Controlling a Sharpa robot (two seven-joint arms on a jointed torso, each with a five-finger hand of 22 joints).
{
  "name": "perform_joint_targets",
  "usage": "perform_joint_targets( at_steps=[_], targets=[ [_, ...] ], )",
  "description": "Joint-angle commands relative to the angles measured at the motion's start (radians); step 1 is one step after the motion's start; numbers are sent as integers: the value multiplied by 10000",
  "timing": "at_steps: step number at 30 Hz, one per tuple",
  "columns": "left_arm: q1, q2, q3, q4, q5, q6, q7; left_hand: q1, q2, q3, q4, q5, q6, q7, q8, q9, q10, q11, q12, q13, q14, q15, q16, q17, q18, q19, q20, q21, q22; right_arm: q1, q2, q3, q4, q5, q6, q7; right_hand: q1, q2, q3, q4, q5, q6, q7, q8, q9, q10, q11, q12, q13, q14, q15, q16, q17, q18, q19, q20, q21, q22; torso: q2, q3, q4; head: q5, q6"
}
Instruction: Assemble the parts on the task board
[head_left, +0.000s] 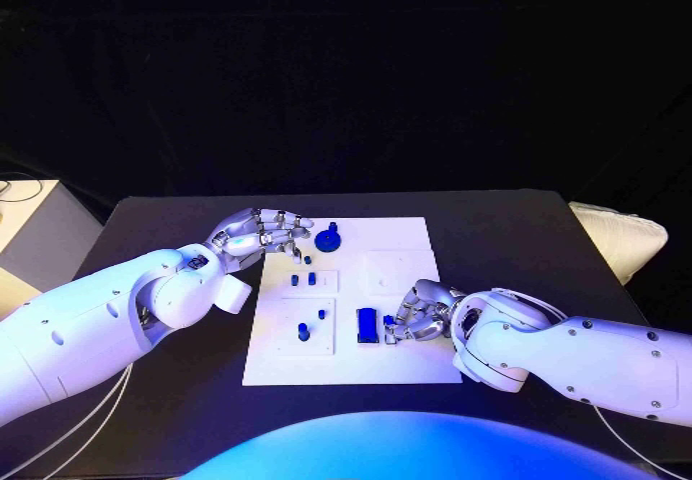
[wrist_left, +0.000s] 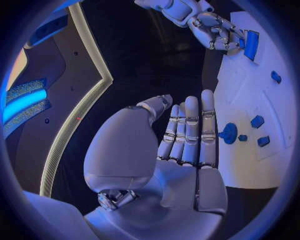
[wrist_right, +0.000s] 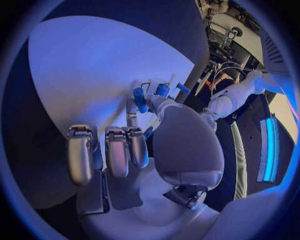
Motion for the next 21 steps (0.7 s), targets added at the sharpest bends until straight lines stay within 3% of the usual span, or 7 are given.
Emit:
perform_joint_targets(
  at_steps=[1, 12, 18, 21],
  targets=[
    [-9, 4, 9, 35, 69, 176, 21, -2, 77, 17, 65, 11, -8, 69, 33, -9, -15, 30, -27, -9, -37, 55, -44, 17, 146, 56, -15, -58, -9, -20, 41, -6, 10, -143, 149, -18, -116, 20, -55, 21, -38, 51, -7, 1, -6, 897, -56, 53, 2426, 1044, -86, 41, 2628, -76, 908, -55, 55, 2443, 4, -8, 1, 8, 0],
    [-9, -7, 9, 39, 69, 210, -14, -42, 106, 7, 126, 14, -15, 75, 36, -20, -20, 37, -29, -16, -39, 64, -45, 21, 142, 65, -8, -86, -31, -21, 63, -7, -31, -93, 224, -26, -601, 186, -98, 34, -57, 75, -16, 21, 8, 913, -65, 84, 2445, 1044, -91, 41, 2628, -86, 917, -59, 114, 2457, 2, -5, -1, -1, 0],
    [-9, 8, 9, 15, 69, 238, -36, -52, 115, 6, 142, 14, -18, 75, 36, -23, -22, 38, -30, -18, -38, 67, -45, 22, 142, 67, -6, -93, -37, -22, 53, -7, 51, -58, 197, 5, -1362, 204, -362, 42, -437, 95, -28, 47, 28, 921, -70, 94, 2454, 1044, -94, 41, 2628, -90, 919, -58, 135, 2461, 4, -4, -7, -1, 0],
    [-9, 15, 9, 0, 68, 251, -40, -52, 115, 6, 142, 14, -18, 75, 36, -23, -22, 38, -30, -18, -38, 67, -45, 22, 142, 67, -6, -93, -37, -24, 32, -7, 90, -67, 192, 0, -1646, 223, -524, 37, -45, 97, -45, 70, 50, 927, -86, 107, 2462, 1044, -108, 41, 2628, -95, 923, -70, 166, 2468, 3, -4, -11, -7, 0]
  ],
)
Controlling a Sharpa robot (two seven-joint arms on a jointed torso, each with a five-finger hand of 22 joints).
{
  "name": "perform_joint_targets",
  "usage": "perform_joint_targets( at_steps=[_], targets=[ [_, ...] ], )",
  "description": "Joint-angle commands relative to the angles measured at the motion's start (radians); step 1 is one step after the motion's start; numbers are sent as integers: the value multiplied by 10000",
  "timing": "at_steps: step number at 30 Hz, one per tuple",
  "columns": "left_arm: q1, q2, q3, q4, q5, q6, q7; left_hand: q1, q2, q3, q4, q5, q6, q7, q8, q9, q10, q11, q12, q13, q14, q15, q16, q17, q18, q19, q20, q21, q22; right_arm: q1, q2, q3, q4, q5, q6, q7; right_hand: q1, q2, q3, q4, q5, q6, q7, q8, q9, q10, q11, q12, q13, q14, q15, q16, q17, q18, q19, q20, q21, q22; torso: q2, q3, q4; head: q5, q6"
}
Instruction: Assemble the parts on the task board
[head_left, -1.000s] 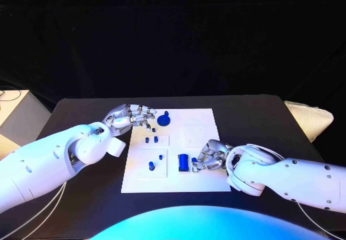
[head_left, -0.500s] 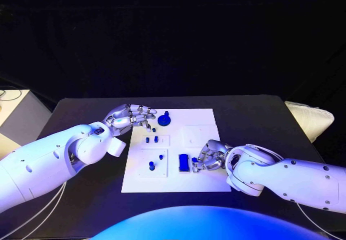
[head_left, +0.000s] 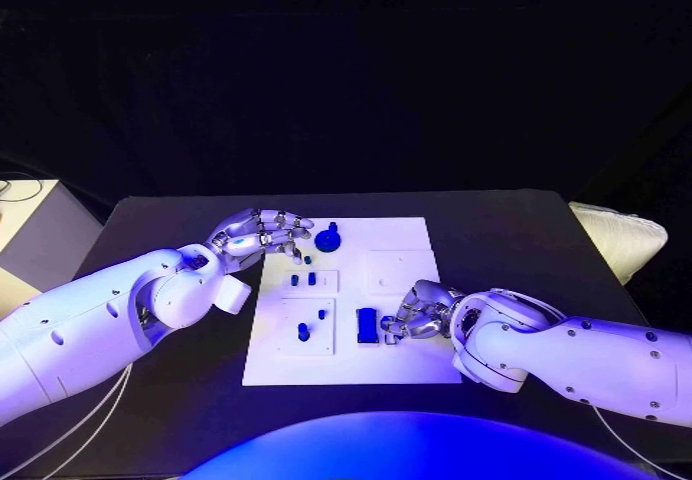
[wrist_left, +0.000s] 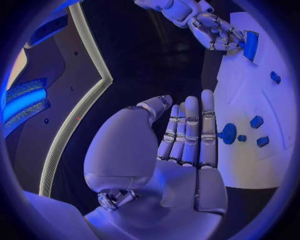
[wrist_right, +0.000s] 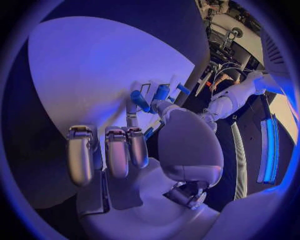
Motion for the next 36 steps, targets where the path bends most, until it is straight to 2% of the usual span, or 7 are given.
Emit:
perform_joint_targets(
  at_steps=[1, 11, 16, 19, 27, 29, 36],
  targets=[
    [-9, 20, 9, 7, 68, 211, 19, -11, 74, -22, 56, 14, -18, 76, 37, -12, -22, 38, -30, -10, -2, 30, -44, 14, 142, 67, -6, -54, -8, -19, 4, -4, 80, -43, 155, 55, -160, 52, -73, 7, 131, 71, -18, 74, 15, 928, -89, 68, 2457, 1080, -74, 41, 2630, -93, 922, -72, 56, 2467, 0, 1, -5, -10, 0],
    [-9, 11, 8, 0, 68, 212, 20, -21, 85, -23, 74, 15, -16, 74, 41, -14, -25, 39, -31, -13, -3, 32, -44, 15, 141, 69, -4, -64, -16, -25, -84, -4, 147, -70, 200, 39, -183, 164, -61, -16, 206, 82, -32, 88, 25, 942, -101, 99, 2473, 1080, -81, 41, 2630, -102, 930, -76, 107, 2479, -2, 5, -2, -8, 0],
    [-9, 4, 8, 1, 68, 208, 17, -21, 85, -23, 74, 15, -16, 74, 41, -14, -25, 39, -31, -13, -3, 32, -44, 15, 141, 69, -4, -64, -16, -29, -122, -4, 157, -96, 242, 26, 38, 412, 103, -92, 318, 73, -49, 103, 41, 950, -119, 115, 2483, 1080, -98, 41, 2630, -105, 932, -89, 124, 2483, -4, 5, 0, -10, 0],
    [-9, 1, 8, 1, 68, 201, 17, -21, 85, -23, 74, 15, -16, 74, 41, -14, -25, 39, -31, -13, -3, 32, -44, 15, 141, 69, -4, -64, -16, -30, -132, -4, 155, -121, 264, 17, 419, 705, 476, -228, 183, 69, -76, 119, 56, 957, -144, 131, 2493, 1080, -117, 41, 2630, -105, 932, -100, 125, 2483, -7, 5, 1, -10, 0],
    [-9, 3, 8, 0, 67, 198, 15, -21, 85, -23, 74, 15, -16, 74, 41, -14, -25, 39, -31, -13, -3, 32, -44, 15, 141, 69, -4, -64, -16, -31, -116, -4, 142, -144, 235, 9, 661, 850, 932, -374, 59, 114, -107, 182, 94, 979, -173, 181, 2521, 1080, -141, 41, 2630, -107, 933, -118, 140, 2486, -4, 5, 1, -19, 0],
    [-9, 4, 8, -1, 67, 196, 14, -21, 85, -23, 74, 15, -16, 74, 41, -14, -25, 39, -31, -13, -3, 32, -44, 15, 141, 69, -4, -64, -16, -31, -103, -4, 139, -144, 208, 12, 664, 967, 1126, -374, 87, 120, -108, 196, 103, 986, -174, 198, 2530, 1080, -143, 41, 2630, -113, 938, -121, 169, 2493, -3, 2, 3, -28, 0],
    [-9, 2, 8, 2, 67, 195, 10, -21, 85, -23, 74, 15, -16, 74, 41, -14, -25, 39, -31, -13, -3, 32, -44, 15, 141, 69, -4, -64, -16, -31, -55, -3, 133, -113, 184, 37, 668, 1047, 1352, -414, 40, 120, -111, 214, 115, 1003, -178, 238, 2550, 1080, -145, 41, 2630, -116, 940, -124, 187, 2498, -4, -1, 7, -26, 0]
  ],
)
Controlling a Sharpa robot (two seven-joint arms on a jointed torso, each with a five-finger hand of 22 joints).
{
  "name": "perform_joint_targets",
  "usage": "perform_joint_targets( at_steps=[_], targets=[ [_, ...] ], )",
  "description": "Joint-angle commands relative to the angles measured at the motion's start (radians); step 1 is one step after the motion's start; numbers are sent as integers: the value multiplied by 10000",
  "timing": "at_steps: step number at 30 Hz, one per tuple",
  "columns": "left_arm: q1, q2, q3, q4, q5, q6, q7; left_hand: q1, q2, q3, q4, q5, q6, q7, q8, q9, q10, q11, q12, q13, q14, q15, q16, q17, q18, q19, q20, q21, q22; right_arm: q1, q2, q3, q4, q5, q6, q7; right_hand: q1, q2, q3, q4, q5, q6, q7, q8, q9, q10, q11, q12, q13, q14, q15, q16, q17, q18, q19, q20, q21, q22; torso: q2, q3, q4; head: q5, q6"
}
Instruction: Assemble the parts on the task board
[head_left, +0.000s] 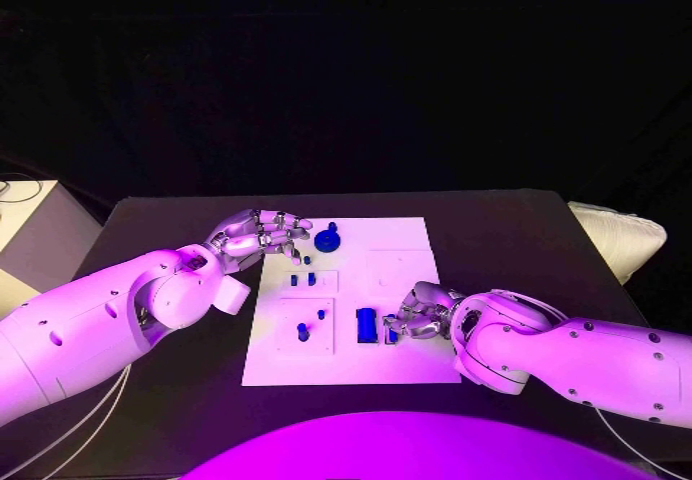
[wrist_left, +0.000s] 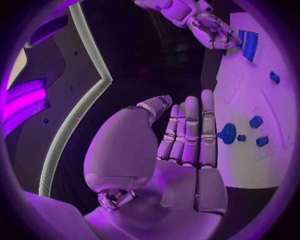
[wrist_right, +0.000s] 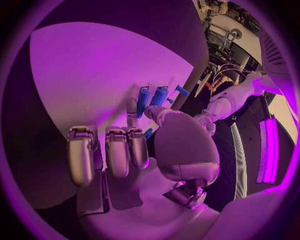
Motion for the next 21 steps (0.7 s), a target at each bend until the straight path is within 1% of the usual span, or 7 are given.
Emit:
perform_joint_targets(
  at_steps=[1, 3, 7, 9, 16, 21],
  targets=[
    [-9, 10, 8, 17, 67, 156, 43, -22, 86, 3, 49, 15, -16, 74, 42, -16, -25, 39, -31, -15, -3, 32, -45, 10, 142, 70, -3, -64, -9, -16, 31, -6, 7, -75, 98, 44, 12, 65, 73, -29, -89, 22, -16, 63, -4, 962, -66, 68, 2554, 1075, -67, 41, 2632, -116, 940, -52, 27, 2494, 2, -6, 4, 4, 0],
    [-9, 8, 8, 18, 67, 155, 41, -27, 94, 0, 79, 16, -19, 69, 49, -25, -33, 36, -31, -21, -8, 32, -45, 14, 144, 79, 0, -95, -33, -16, 37, -6, 7, -52, 116, 55, -13, 7, 92, -45, -124, 19, -11, 68, 0, 965, -63, 74, 2557, 1075, -65, 41, 2632, -117, 942, -51, 35, 2495, -2, -9, 5, 12, 0],
    [-9, 6, 8, 19, 67, 152, 39, -27, 94, 0, 79, 16, -19, 69, 49, -25, -33, 36, -31, -21, -8, 32, -45, 14, 144, 79, 0, -95, -33, -16, 44, -6, 10, -19, 121, 70, -223, -226, 90, -9, -207, 29, 3, 93, 15, 968, -48, 81, 2561, 1075, -53, 41, 2632, -115, 939, -45, 24, 2493, 3, -10, -1, 15, 0],
    [-9, 8, 8, 16, 67, 154, 39, -27, 94, 0, 79, 16, -19, 69, 49, -25, -33, 36, -31, -21, -8, 32, -45, 14, 144, 79, 0, -95, -33, -16, 47, -6, 12, -10, 107, 76, -428, -375, 14, 82, -223, 42, 11, 109, 23, 969, -40, 82, 2562, 1075, -45, 41, 2632, -114, 938, -40, 18, 2491, 3, -9, -3, 19, 0],
    [-9, 13, 8, 6, 67, 162, 33, -33, 97, -3, 93, 16, -21, 69, 51, -28, -35, 36, -30, -23, -9, 33, -45, 16, 144, 83, 1, -105, -41, -16, 43, -6, 19, 22, 63, 105, -821, -597, -230, 302, -235, 64, 15, 136, 36, 972, -34, 89, 2567, 1075, -40, 41, 2632, -114, 937, -35, 17, 2490, 3, -4, -1, 23, 0],
    [-9, 18, 8, 2, 67, 172, 22, -33, 97, -3, 93, 16, -21, 69, 51, -28, -35, 36, -30, -23, -9, 33, -45, 16, 144, 83, 1, -105, -41, -16, 37, -6, 28, 51, 77, 120, -918, -692, -351, 332, -291, 65, 11, 144, 40, 973, -35, 91, 2568, 1075, -41, 41, 2632, -116, 939, -35, 28, 2493, 6, 4, -6, 29, 0]
  ],
)
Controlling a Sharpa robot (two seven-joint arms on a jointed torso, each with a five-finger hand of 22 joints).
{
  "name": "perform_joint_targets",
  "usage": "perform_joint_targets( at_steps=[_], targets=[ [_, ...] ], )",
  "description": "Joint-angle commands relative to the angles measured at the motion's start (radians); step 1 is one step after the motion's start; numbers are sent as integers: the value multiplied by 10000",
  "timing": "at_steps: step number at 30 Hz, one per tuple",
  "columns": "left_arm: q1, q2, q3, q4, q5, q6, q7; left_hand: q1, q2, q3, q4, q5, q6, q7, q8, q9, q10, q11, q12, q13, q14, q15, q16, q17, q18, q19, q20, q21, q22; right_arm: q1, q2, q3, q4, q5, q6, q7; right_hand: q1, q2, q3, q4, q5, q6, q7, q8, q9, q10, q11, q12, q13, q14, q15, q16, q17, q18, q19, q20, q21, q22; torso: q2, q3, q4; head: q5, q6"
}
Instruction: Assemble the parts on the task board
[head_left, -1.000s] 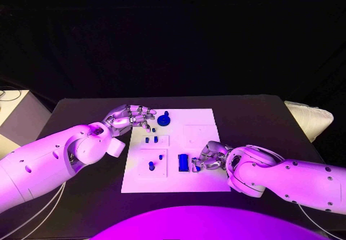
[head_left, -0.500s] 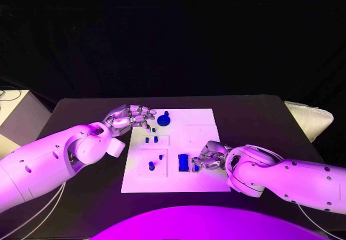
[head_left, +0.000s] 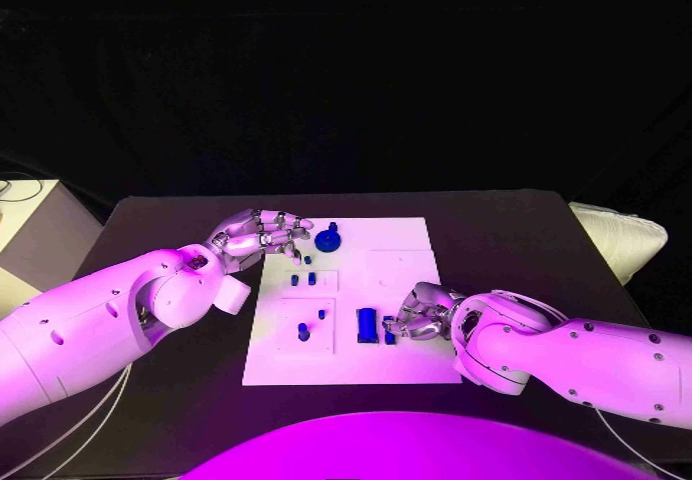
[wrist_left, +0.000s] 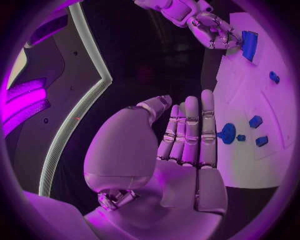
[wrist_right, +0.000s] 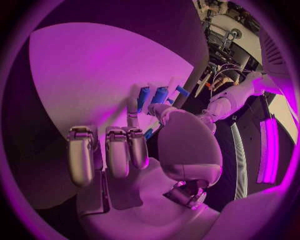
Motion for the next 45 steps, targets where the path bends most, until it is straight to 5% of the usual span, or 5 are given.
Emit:
perform_joint_targets(
  at_steps=[1, 14, 18, 28, 45],
  targets=[
    [-9, 18, 8, 10, 67, 170, 34, -33, 97, -3, 37, 16, -22, 69, 52, -12, -35, 36, -30, -11, -9, 33, -45, 8, 143, 83, 2, -36, -17, -11, 19, 0, 43, 25, 77, 130, -116, -42, -107, 16, -78, 69, 5, 65, 18, 974, -38, 55, 2572, 1043, -10, 41, 2633, -113, 936, -35, 21, 2492, 5, 12, -7, 3, 0],
    [-10, 23, 8, 2, 67, 178, 21, -42, 101, -5, 53, 16, -26, 71, 53, -16, -38, 38, -30, -13, -9, 34, -45, 10, 143, 87, 3, -46, -25, -11, -146, 1, 57, 46, 34, 308, -325, -132, -487, 3, -376, 53, -15, 84, 32, 968, -51, 37, 2566, 1043, -22, 41, 2633, -107, 930, -46, -9, 2484, 0, 12, -1, 12, 0],
    [-10, 10, 8, 4, 67, 175, 20, -42, 101, -5, 53, 16, -26, 71, 53, -16, -38, 38, -30, -13, -9, 34, -45, 10, 143, 87, 3, -46, -25, -11, -286, 1, 67, 133, 21, 558, 320, -257, -596, -274, -1445, -59, 20, 64, 31, 915, -26, -101, 2506, 1043, -4, 41, 2633, -89, 910, -41, -112, 2458, -1, 8, -3, 26, 0],
    [-14, -12, 7, -13, 67, 148, 34, -40, 112, -2, 67, 18, -34, 72, 52, -21, -41, 38, -29, -15, -10, 35, -45, 12, 144, 93, 4, -60, -36, 57, -696, 46, 399, 217, -1348, 1646, 1874, -574, -692, -1021, -2317, -200, 36, 193, 108, 822, -7, -327, 2412, 1043, 16, 41, 2633, -45, 865, -10, -347, 2399, -11, 4, -10, 47, 0],
    [-18, 24, 7, -2, 67, 161, 52, -40, 112, -2, 67, 18, -34, 72, 52, -21, -41, 38, -29, -15, -10, 35, -45, 12, 144, 93, 4, -60, -36, 23, 225, 38, 146, -1419, -1238, 1669, 2915, -393, -1421, -1193, -3554, -90, -413, 1859, 1454, 1025, -380, 189, 2635, 1043, -284, 41, 2633, -68, 891, -253, -220, 2433, 3, -3, 14, 7, 0]
  ],
)
